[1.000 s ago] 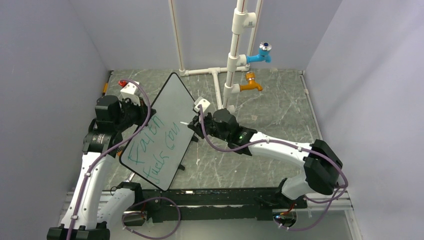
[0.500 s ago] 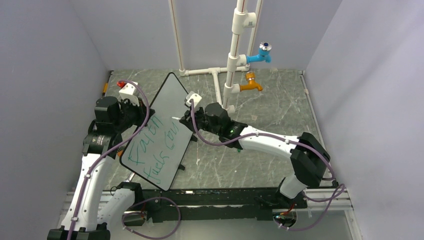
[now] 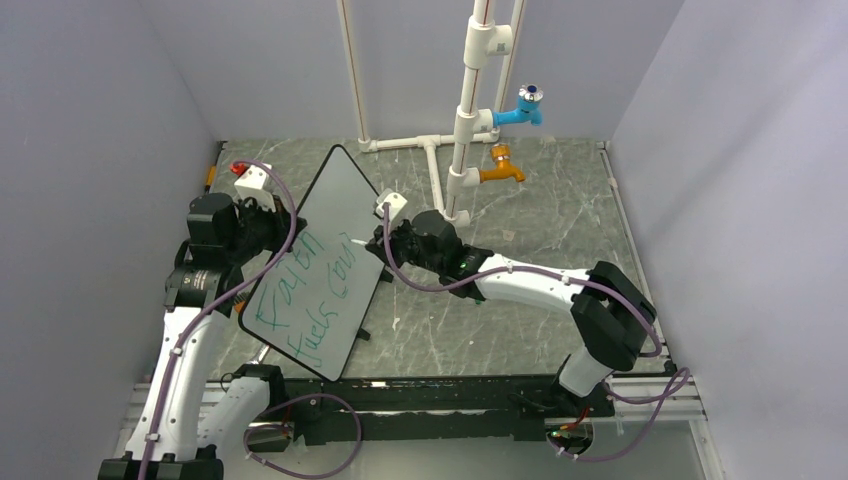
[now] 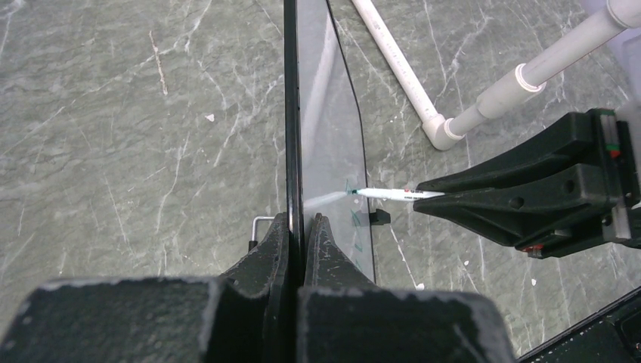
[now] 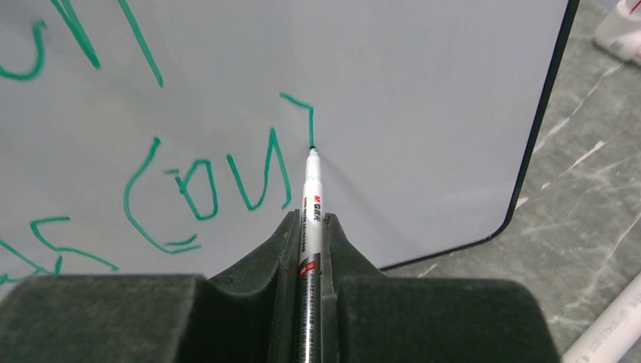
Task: Write a sentence on the whiteboard
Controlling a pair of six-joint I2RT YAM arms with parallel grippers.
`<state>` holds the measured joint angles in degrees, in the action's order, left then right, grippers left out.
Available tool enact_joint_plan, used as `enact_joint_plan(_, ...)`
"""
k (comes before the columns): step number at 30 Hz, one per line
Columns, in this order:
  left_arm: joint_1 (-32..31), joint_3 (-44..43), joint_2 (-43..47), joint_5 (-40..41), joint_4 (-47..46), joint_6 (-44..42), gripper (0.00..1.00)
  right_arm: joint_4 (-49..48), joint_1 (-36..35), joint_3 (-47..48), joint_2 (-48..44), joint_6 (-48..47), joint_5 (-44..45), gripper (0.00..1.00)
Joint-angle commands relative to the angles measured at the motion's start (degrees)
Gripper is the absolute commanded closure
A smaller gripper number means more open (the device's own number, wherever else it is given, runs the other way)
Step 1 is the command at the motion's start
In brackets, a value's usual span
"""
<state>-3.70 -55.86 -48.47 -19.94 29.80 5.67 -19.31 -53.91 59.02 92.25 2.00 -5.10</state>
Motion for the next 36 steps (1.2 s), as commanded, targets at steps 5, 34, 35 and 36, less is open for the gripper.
enact_joint_plan(5,0.18,4.97,-1.89,2.50,6.59,-6.57,1.00,-3.76,0.12,-3.63,-0.83,2.34,-1.31,1.00)
enact_joint_plan(34,0.45,5.19,-1.45,2.89,6.48,-6.41,1.00,1.55,0.12,8.13,4.57,-0.32,1.91,1.00)
enact_joint_plan(35,0.45,5.15,-1.41,2.89,6.42,-6.40,1.00,1.59,0.14,8.17,4.64,-0.33,2.05,1.00)
enact_joint_plan(36,0.44,5.15,-1.38,2.90,6.41,-6.46,1.00,1.62,0.23,8.27,4.69,-0.38,2.03,1.00)
